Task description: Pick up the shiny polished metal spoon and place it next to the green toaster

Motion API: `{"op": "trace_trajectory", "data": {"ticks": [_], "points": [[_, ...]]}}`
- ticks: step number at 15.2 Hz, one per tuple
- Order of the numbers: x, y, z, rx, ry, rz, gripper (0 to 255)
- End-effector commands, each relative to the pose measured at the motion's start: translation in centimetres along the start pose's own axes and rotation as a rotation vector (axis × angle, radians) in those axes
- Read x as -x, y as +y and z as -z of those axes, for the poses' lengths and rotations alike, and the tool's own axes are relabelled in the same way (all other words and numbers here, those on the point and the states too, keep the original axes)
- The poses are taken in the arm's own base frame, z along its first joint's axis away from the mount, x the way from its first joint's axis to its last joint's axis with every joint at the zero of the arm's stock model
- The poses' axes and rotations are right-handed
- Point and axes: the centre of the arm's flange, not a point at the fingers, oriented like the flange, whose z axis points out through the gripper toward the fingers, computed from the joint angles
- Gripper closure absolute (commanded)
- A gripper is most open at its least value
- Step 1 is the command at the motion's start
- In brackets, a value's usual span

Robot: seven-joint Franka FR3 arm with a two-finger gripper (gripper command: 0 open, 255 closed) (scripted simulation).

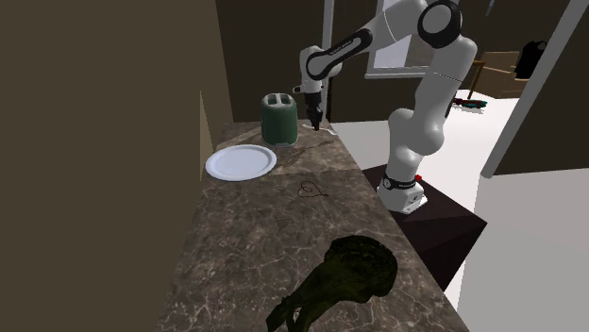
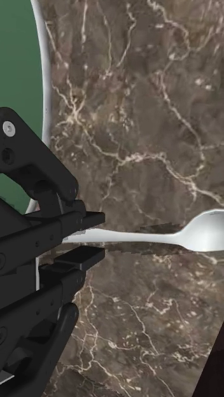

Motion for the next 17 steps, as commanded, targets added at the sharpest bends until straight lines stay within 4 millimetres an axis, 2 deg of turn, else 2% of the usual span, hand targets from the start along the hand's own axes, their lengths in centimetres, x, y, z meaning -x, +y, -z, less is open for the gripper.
{"op": "trace_trajectory", "data": {"ticks": [1,4,5,10,14,17], "points": [[0.0,0.0,0.0,0.000,0.000,0.000,255],[0.0,0.0,0.0,0.000,0.000,0.000,255],[0.0,0.0,0.0,0.000,0.000,0.000,0],[0.0,0.0,0.0,0.000,0.000,0.000,0],[0.0,0.0,5.0,0.000,0.000,0.000,0],[0.0,0.0,5.0,0.000,0.000,0.000,0]]}}
